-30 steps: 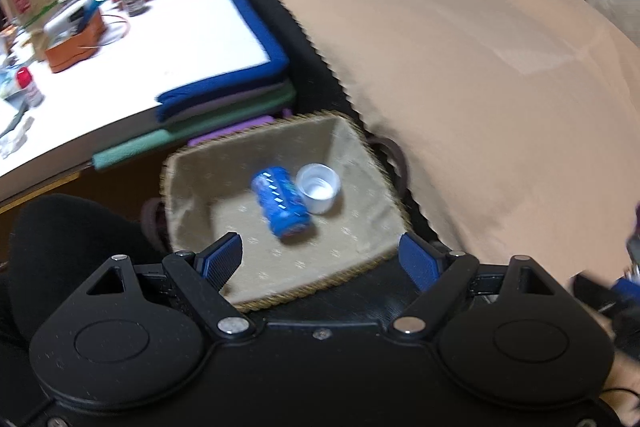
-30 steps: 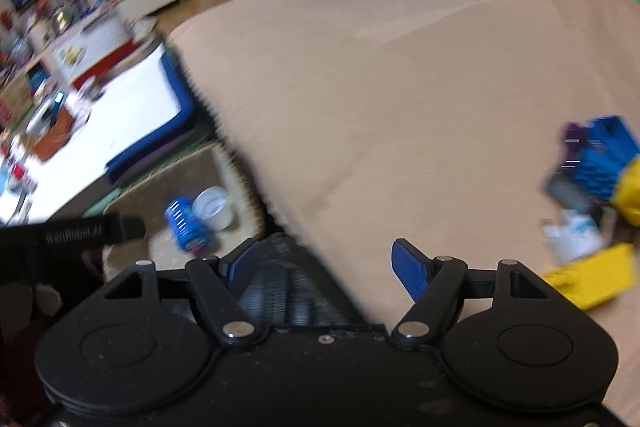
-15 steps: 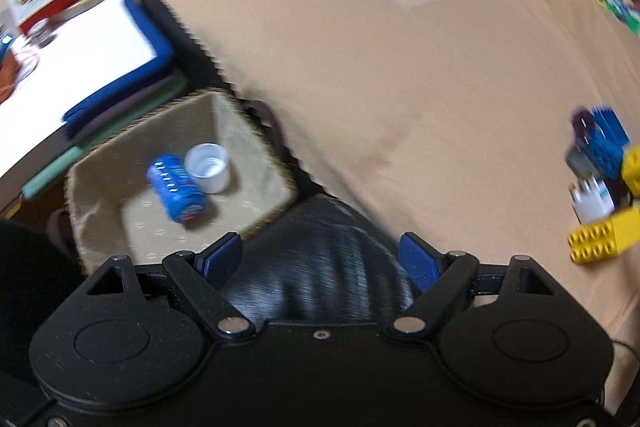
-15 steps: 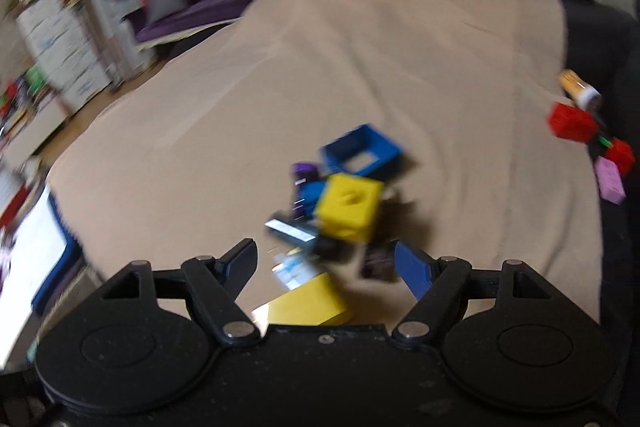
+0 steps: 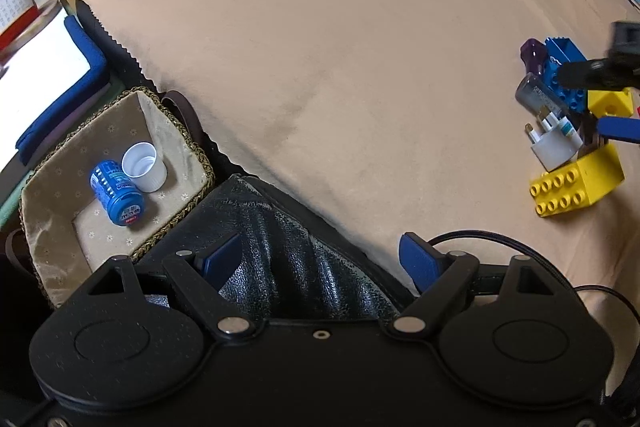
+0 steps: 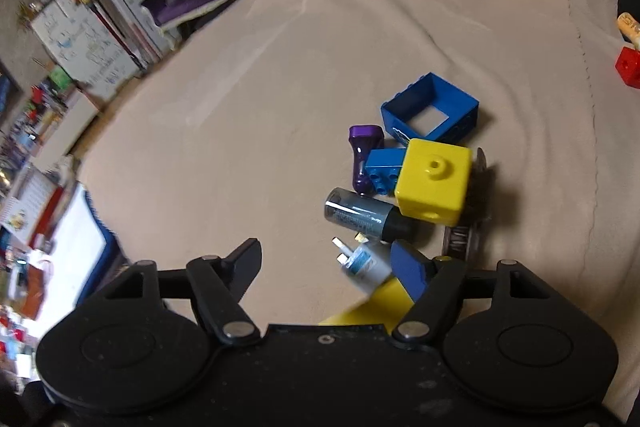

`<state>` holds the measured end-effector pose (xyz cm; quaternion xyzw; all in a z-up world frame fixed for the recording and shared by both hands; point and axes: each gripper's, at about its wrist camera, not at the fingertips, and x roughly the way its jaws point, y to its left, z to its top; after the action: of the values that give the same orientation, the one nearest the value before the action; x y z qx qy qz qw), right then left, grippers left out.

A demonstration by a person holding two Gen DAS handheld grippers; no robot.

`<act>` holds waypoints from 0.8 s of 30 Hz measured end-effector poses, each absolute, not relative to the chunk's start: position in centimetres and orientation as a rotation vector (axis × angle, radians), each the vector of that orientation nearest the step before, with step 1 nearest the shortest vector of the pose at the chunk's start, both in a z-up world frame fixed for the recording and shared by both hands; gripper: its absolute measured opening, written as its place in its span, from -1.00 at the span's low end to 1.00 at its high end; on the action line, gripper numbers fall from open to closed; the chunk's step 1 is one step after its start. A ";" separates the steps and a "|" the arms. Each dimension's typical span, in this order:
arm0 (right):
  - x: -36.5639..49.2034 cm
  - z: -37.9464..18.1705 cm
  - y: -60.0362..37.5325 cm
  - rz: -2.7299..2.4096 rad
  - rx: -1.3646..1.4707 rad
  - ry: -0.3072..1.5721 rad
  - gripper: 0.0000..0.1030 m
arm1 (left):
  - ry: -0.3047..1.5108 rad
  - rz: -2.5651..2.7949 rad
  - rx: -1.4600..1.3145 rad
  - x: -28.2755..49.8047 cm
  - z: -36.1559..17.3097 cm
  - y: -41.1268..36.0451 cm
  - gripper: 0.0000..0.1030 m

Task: Organize rigid objects
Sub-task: 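Grasp the dark glass vial with the right gripper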

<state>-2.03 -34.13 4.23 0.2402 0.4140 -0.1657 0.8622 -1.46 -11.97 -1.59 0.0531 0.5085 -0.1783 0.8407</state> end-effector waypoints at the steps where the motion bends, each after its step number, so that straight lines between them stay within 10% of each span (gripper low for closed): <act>1: -1.5 3.9 -34.0 -0.368 0.493 0.875 0.38 | 1.076 -0.379 0.104 -1.4 -1.6 -11.9 0.59; 10: 2.0 1.9 -33.7 -0.500 0.380 0.902 0.39 | 1.068 -0.382 0.095 -1.4 -1.7 -11.8 0.59; 15: 1.8 2.2 -33.4 -0.532 0.260 0.879 -0.68 | 1.064 -0.391 0.100 -1.5 -1.6 -11.8 0.59; 18: 1.9 1.9 -34.5 -0.522 0.278 0.875 -0.66 | 1.064 -0.394 0.104 -1.5 -1.7 -11.9 0.59; 24: 0.6 1.9 -36.8 -0.450 0.410 0.885 0.03 | 1.067 -0.394 0.108 -1.4 -1.9 -12.0 0.60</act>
<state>0.58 -36.80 1.91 0.1955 0.4213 -0.2143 0.8593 -1.39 -12.04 -1.86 0.0512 0.5049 -0.1867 0.8412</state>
